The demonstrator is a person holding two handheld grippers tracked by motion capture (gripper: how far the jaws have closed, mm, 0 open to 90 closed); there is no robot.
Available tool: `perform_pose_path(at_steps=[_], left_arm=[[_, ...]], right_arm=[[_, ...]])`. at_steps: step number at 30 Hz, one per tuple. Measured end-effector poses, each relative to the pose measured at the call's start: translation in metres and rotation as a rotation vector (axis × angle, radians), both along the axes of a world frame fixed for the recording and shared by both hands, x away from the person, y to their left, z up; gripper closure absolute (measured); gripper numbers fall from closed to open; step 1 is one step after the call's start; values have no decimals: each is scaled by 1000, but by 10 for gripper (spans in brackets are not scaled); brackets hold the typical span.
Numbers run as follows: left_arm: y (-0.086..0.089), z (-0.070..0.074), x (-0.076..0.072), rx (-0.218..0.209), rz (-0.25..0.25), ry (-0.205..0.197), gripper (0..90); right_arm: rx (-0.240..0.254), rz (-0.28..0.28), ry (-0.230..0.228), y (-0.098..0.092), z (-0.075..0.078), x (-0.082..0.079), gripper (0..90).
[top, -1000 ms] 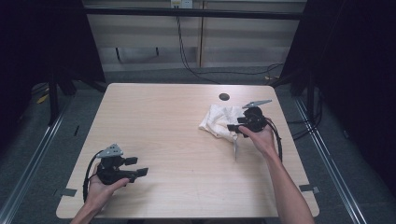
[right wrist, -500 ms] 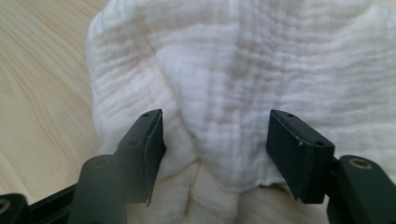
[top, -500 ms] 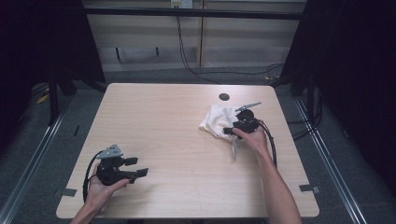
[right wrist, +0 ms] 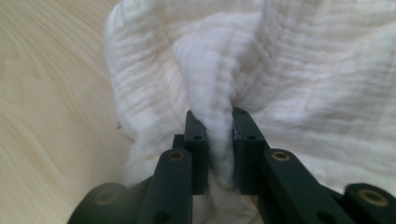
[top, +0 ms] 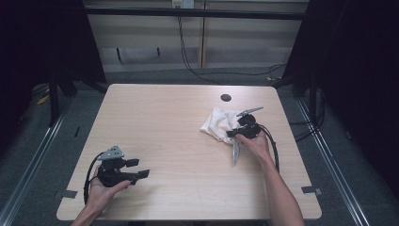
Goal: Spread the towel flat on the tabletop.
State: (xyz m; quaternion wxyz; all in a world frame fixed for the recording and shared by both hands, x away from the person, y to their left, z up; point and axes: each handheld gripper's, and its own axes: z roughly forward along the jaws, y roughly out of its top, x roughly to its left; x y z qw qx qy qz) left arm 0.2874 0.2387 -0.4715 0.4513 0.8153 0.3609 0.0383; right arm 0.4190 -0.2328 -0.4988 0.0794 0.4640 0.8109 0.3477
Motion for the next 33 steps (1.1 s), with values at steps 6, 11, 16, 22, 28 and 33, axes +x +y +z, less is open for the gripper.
perform_pose_path(at_steps=[6,11,16,22,28,33], left_arm=[[-3,-1,-1,8,-6,3,317],[-5,-1,-1,29,4,-2,369],[-7,-1,-2,27,-12,-13,347],[-5,0,-3,14,-23,-6,367],[-10,1,-6,20,-46,-13,461],[-17,4,-7,36,-38,-25,537]], right_arm=[[60,7,9,0,-3,-12,815],[60,21,15,2,-3,-22,816],[37,40,9,7,-1,-32,818],[53,71,-4,13,-3,-49,819],[37,106,-6,21,-1,-62,819],[38,155,-14,31,-1,-77,819]])
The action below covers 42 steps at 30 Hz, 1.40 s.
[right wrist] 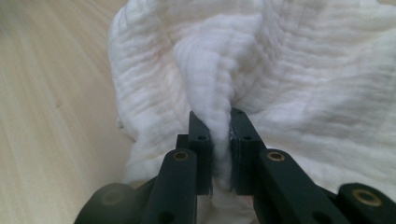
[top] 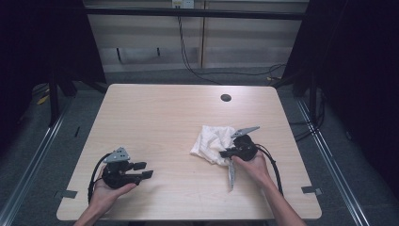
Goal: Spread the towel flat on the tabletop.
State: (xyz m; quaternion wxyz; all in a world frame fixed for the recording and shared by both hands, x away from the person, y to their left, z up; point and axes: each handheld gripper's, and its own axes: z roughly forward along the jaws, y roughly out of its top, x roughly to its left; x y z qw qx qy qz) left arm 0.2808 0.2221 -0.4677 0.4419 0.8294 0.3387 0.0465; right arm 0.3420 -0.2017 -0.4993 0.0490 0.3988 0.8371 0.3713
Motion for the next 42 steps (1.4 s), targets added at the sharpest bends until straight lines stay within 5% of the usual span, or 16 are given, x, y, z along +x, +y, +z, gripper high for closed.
perform_pose_path(at_steps=[5,16,20,23,30,33,34,36,42], left_arm=[[-16,-3,8,38,-31,12,575],[-52,2,19,23,-110,4,755],[-68,0,19,17,-121,12,712],[-74,-6,24,26,-122,39,631],[-81,-16,28,42,-137,57,583],[-86,-18,29,40,-140,55,594],[-90,-21,30,45,-168,43,746],[-94,-24,31,61,-189,44,845],[-85,-24,38,46,-184,61,878]], right_arm=[[18,27,23,13,0,-14,819],[6,77,11,47,2,-36,806],[6,111,12,65,3,-44,770],[16,142,0,70,5,-47,657],[86,95,-81,45,26,-46,453],[85,69,-87,33,27,-44,455],[65,49,-90,23,25,-41,475],[47,37,-86,14,20,-34,510],[36,19,-80,3,8,-15,573]])
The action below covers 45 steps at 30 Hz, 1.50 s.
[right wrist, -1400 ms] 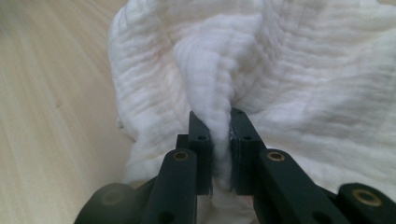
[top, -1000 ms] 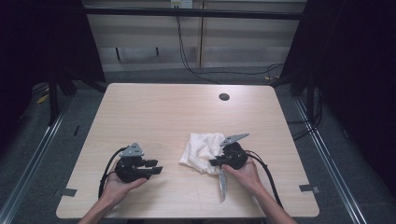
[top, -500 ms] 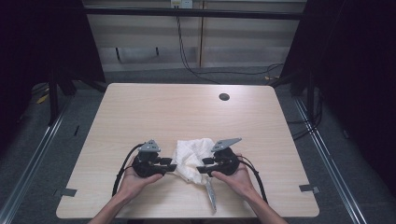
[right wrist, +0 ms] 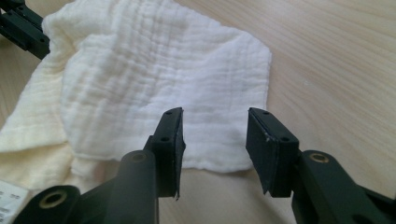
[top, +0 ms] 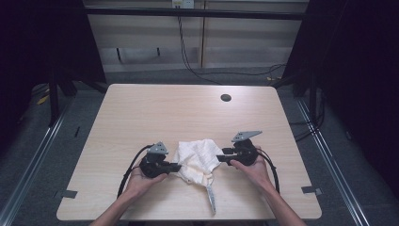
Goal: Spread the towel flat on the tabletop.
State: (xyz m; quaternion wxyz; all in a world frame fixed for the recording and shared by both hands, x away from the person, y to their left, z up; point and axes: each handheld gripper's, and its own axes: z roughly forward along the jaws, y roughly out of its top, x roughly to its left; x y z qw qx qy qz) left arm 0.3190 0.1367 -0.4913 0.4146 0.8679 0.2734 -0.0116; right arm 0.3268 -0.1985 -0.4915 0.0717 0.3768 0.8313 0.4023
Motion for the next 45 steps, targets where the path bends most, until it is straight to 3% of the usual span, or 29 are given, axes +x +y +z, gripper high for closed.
perform_pose_path(at_steps=[5,9,12,18,20,22,26,30,35,39,41,45], left_arm=[[11,1,9,-14,33,7,875],[20,7,18,-27,70,-16,874],[25,6,24,-40,94,6,874],[21,7,23,-46,80,-1,867],[20,6,22,-45,95,0,828],[20,6,22,-49,100,2,771],[22,9,20,-69,111,-6,722],[25,15,15,-108,134,-8,647],[25,21,5,-116,112,-22,645],[31,28,-10,-119,80,-23,620],[34,29,-16,-137,75,-3,612],[38,24,-34,-97,61,-7,568]], right_arm=[[-32,32,16,10,-9,0,579],[-34,65,27,15,-10,-4,594],[-37,99,41,19,-8,-13,599],[-11,154,71,23,-8,-40,612],[-13,174,84,24,-7,-48,615],[-20,195,65,24,-7,-52,631],[-13,201,49,17,-6,-51,663],[21,145,-21,1,4,-46,730],[-18,179,-5,3,-2,-48,732],[-27,180,-5,2,-8,-47,661],[-35,185,-16,2,-9,-45,633],[-64,196,-46,6,-11,-50,624]])
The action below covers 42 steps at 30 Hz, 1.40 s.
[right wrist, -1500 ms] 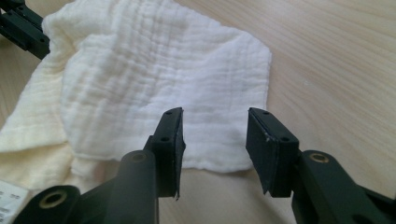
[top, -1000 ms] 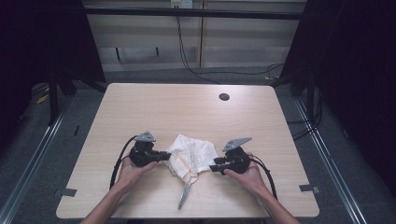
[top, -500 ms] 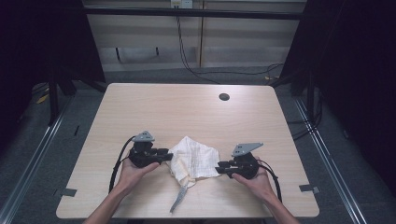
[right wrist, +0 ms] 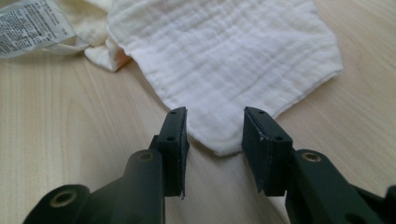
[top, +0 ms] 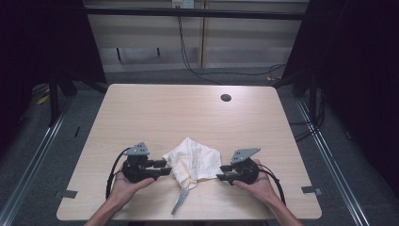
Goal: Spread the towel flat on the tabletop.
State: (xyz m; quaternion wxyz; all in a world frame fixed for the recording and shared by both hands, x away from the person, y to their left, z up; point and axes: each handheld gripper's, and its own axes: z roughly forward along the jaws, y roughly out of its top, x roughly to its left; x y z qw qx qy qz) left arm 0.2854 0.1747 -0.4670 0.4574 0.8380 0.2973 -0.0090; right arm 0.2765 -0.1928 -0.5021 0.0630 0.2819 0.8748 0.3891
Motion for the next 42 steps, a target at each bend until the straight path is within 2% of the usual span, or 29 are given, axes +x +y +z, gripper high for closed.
perform_pose_path(at_steps=[1,2,3,4,6,7,8,11,12,13,14,16,19,22,26,28,34,37,38,39,40,41,42], left_arm=[[0,0,0,0,0,0,562],[-1,-4,-4,8,-8,7,562],[-2,-8,-6,23,-13,7,571],[-9,-12,-9,55,-50,3,590],[-17,-16,-11,71,-86,12,635],[-17,-16,-11,71,-86,12,658],[-25,-19,-14,90,-126,0,678],[-33,-21,-15,81,-150,8,712],[-42,-20,-18,90,-179,-5,716],[-42,-20,-18,90,-179,-5,713],[-51,-20,-18,85,-184,-15,694],[-60,-18,-16,108,-177,-45,646],[-67,-16,-14,101,-174,-62,641],[-78,-12,-9,91,-200,-81,635],[-86,-19,-3,100,-195,-90,631],[-91,-21,-3,114,-198,-121,630],[-100,-30,2,118,-224,-93,602],[-102,-32,1,129,-237,-102,570],[-105,-32,-2,152,-249,-118,561],[-105,-32,-2,152,-249,-118,559],[-107,-33,-5,161,-240,-135,570],[-107,-33,-5,161,-240,-135,600],[-107,-33,-6,172,-232,-159,656]], right_arm=[[0,0,0,0,0,0,624],[-21,-4,-18,1,1,-1,647],[-34,-16,-29,3,1,-2,732],[-33,-23,-24,3,1,-1,785],[-23,-29,-11,2,1,0,853],[-23,-29,-11,2,1,0,853],[-14,-29,2,3,1,1,874],[7,-22,6,2,3,1,878],[29,-28,7,1,8,2,880],[29,-28,7,1,8,2,880],[49,-33,5,0,12,2,880],[53,-38,2,-1,15,1,880],[57,-43,2,-2,17,1,880],[72,-52,4,-5,19,2,880],[78,-61,13,-8,19,4,880],[72,-69,23,-9,17,5,881],[64,-72,31,-7,15,6,882],[70,-73,33,-8,15,6,883],[79,-77,44,-9,14,7,882],[79,-77,44,-9,14,7,882],[82,-74,42,-9,14,8,882],[82,-74,42,-9,14,8,882],[79,-75,40,-8,13,8,882]])
